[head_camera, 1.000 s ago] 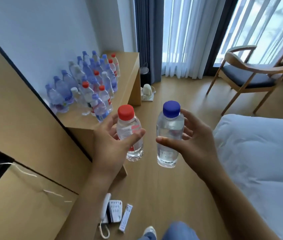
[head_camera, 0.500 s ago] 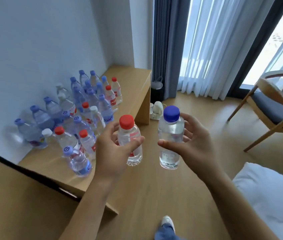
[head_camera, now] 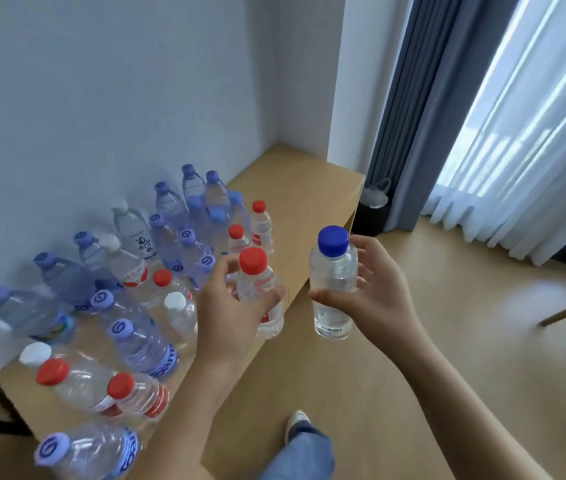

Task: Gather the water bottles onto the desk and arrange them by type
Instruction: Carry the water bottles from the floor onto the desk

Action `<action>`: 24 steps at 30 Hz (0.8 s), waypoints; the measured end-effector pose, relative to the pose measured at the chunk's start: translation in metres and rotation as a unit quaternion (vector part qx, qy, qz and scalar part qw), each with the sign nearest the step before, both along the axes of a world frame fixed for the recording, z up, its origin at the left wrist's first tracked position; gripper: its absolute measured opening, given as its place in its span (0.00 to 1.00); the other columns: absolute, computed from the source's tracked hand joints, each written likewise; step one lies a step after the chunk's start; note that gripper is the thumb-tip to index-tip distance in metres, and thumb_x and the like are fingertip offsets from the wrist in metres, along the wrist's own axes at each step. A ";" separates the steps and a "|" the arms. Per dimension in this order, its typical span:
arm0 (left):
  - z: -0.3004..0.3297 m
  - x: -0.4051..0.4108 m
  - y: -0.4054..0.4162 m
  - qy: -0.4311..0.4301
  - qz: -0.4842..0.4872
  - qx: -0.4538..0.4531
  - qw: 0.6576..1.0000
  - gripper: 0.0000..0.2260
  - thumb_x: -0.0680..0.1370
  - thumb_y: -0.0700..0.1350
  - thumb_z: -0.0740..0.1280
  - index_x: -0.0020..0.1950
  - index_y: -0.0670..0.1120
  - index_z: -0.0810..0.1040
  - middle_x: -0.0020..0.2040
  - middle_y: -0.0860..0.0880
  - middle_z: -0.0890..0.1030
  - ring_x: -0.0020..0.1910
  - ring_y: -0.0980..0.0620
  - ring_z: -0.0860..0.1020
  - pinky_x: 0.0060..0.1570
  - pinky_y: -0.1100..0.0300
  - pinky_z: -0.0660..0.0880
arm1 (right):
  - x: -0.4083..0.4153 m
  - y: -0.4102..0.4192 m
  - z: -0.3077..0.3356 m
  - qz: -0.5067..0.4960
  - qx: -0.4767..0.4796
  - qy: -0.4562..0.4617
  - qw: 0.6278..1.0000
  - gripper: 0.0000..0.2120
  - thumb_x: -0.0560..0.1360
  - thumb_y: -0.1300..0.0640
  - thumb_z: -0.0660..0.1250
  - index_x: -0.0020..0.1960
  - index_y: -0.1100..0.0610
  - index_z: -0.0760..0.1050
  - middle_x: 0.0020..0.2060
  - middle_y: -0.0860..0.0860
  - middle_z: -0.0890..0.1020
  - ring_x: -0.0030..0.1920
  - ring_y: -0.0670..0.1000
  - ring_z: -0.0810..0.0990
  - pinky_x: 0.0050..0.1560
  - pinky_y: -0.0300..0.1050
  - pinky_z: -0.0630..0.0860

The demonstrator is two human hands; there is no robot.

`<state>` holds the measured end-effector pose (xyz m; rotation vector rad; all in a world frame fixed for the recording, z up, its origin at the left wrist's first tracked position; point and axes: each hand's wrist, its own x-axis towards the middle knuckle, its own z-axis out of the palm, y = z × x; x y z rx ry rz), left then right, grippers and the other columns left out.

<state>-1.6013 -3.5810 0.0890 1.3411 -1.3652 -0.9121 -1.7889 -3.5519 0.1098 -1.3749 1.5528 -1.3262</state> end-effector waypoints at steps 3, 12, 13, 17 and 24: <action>-0.013 -0.013 -0.042 -0.010 0.019 0.009 1.000 0.21 0.66 0.43 0.81 0.54 0.50 0.76 0.47 0.56 0.82 0.47 0.56 0.81 0.48 0.60 0.76 | -0.006 -0.060 -0.012 0.030 0.020 0.004 0.999 0.34 0.60 0.60 0.83 0.52 0.36 0.68 0.47 0.25 0.76 0.48 0.35 0.79 0.44 0.34 0.76; -0.073 -0.035 -0.113 -0.055 0.141 0.052 0.987 0.25 0.66 0.42 0.82 0.53 0.58 0.73 0.47 0.66 0.80 0.49 0.68 0.77 0.46 0.74 0.70 | -0.008 -0.189 -0.064 0.133 0.104 0.032 0.985 0.32 0.60 0.58 0.81 0.52 0.39 0.66 0.46 0.29 0.77 0.45 0.36 0.78 0.42 0.33 0.75; -0.079 -0.037 -0.115 -0.055 0.155 0.058 0.985 0.25 0.65 0.43 0.82 0.53 0.59 0.72 0.47 0.64 0.80 0.49 0.68 0.77 0.46 0.74 0.70 | -0.008 -0.195 -0.069 0.141 0.107 0.041 0.983 0.32 0.60 0.58 0.81 0.52 0.39 0.65 0.46 0.28 0.76 0.44 0.34 0.77 0.40 0.29 0.73; -0.102 -0.049 -0.130 -0.053 0.237 0.082 0.967 0.25 0.66 0.44 0.82 0.50 0.60 0.70 0.48 0.57 0.80 0.48 0.60 0.79 0.47 0.63 0.74 | -0.006 -0.227 -0.092 0.214 0.133 0.070 0.965 0.30 0.61 0.59 0.79 0.51 0.41 0.64 0.46 0.29 0.76 0.44 0.34 0.76 0.37 0.26 0.69; -0.127 -0.066 -0.146 -0.035 0.351 0.094 0.931 0.26 0.66 0.45 0.82 0.51 0.63 0.70 0.48 0.55 0.81 0.49 0.54 0.80 0.50 0.50 0.78 | -0.005 -0.269 -0.115 0.334 0.159 0.096 0.924 0.28 0.63 0.60 0.79 0.54 0.50 0.67 0.46 0.32 0.77 0.43 0.36 0.77 0.39 0.30 0.71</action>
